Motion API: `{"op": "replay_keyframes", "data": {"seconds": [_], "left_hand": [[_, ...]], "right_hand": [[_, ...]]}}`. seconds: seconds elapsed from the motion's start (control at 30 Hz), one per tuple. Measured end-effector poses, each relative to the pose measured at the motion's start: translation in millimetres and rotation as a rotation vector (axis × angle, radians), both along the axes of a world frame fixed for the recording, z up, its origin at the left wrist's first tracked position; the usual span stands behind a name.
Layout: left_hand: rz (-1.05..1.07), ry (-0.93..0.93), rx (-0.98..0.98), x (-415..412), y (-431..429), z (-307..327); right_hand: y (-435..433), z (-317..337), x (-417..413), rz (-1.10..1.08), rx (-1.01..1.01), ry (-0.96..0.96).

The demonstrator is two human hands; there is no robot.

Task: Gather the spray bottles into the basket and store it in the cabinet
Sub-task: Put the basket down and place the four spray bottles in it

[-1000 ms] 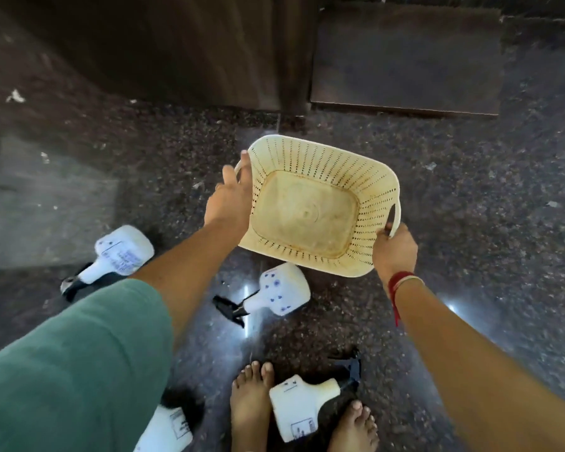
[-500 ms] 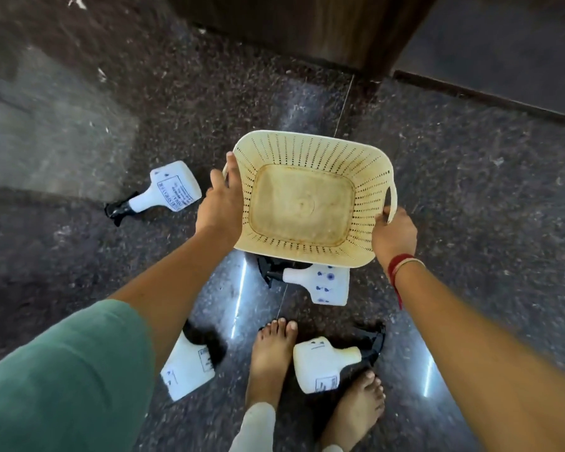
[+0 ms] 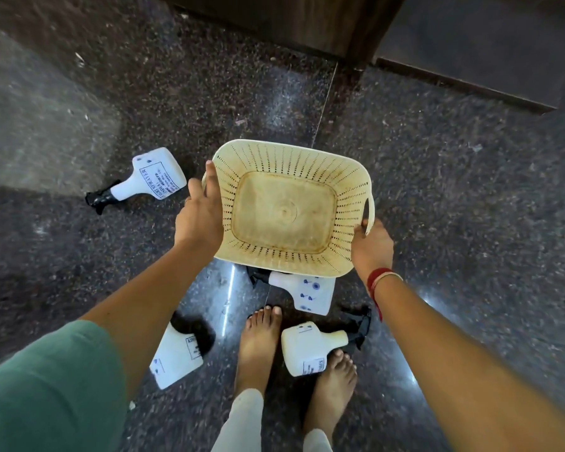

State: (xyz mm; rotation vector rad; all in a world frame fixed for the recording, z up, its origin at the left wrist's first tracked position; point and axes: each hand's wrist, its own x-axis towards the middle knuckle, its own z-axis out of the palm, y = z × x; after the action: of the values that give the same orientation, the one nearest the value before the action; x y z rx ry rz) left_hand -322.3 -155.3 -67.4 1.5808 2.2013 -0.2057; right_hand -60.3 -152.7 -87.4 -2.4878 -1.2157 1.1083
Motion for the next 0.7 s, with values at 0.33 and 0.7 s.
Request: {"op": "replay_keyframes", "data": {"seconds": [0.33, 0.7], "left_hand": [[-0.082, 0.003, 0.176, 61.6, -4.1, -0.6], [-0.405, -0.071, 0.184, 84.6, -17.7, -12.4]], "right_hand": [[-99.2, 3.2, 19.0, 0.05, 0.217, 0.044], [-110.0, -9.7, -10.6, 1.326, 0.316, -0.286]]}}
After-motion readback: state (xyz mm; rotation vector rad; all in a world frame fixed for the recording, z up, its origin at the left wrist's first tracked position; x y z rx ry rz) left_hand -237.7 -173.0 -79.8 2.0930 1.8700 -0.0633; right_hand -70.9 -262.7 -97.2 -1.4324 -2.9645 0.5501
